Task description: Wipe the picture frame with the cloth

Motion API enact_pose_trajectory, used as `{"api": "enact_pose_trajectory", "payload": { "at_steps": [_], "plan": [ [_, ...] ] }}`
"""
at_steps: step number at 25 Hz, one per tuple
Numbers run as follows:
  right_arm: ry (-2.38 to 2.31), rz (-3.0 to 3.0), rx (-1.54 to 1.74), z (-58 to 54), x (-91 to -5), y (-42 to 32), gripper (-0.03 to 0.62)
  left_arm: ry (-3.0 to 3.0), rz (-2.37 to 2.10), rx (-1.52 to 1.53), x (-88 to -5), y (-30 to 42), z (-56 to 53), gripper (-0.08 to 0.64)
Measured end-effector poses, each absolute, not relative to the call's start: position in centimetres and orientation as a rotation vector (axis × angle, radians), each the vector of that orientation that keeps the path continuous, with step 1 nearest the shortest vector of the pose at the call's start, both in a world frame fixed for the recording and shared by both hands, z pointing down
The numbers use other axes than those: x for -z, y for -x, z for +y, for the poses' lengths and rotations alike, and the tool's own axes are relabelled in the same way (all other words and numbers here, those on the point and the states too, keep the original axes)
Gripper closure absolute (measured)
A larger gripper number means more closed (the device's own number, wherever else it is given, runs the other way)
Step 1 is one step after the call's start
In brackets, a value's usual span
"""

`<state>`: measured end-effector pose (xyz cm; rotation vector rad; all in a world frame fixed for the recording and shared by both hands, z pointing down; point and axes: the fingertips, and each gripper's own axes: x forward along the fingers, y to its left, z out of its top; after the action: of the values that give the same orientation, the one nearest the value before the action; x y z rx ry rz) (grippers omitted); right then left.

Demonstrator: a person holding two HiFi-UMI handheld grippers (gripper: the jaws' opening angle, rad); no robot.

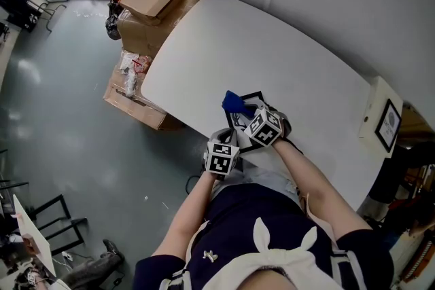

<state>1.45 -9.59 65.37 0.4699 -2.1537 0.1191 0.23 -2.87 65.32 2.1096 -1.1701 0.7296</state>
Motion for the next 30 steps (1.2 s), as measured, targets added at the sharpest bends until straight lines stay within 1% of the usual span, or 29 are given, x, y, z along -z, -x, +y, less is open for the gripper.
{"api": "enact_pose_trajectory", "payload": {
  "at_steps": [30],
  "plan": [
    [-0.561,-2.133,-0.199,-11.5,-65.1,-5.4,0.503,-2.083,-1.198,-0.719,-65.3,-0.1,-2.9,0.557]
  ]
}}
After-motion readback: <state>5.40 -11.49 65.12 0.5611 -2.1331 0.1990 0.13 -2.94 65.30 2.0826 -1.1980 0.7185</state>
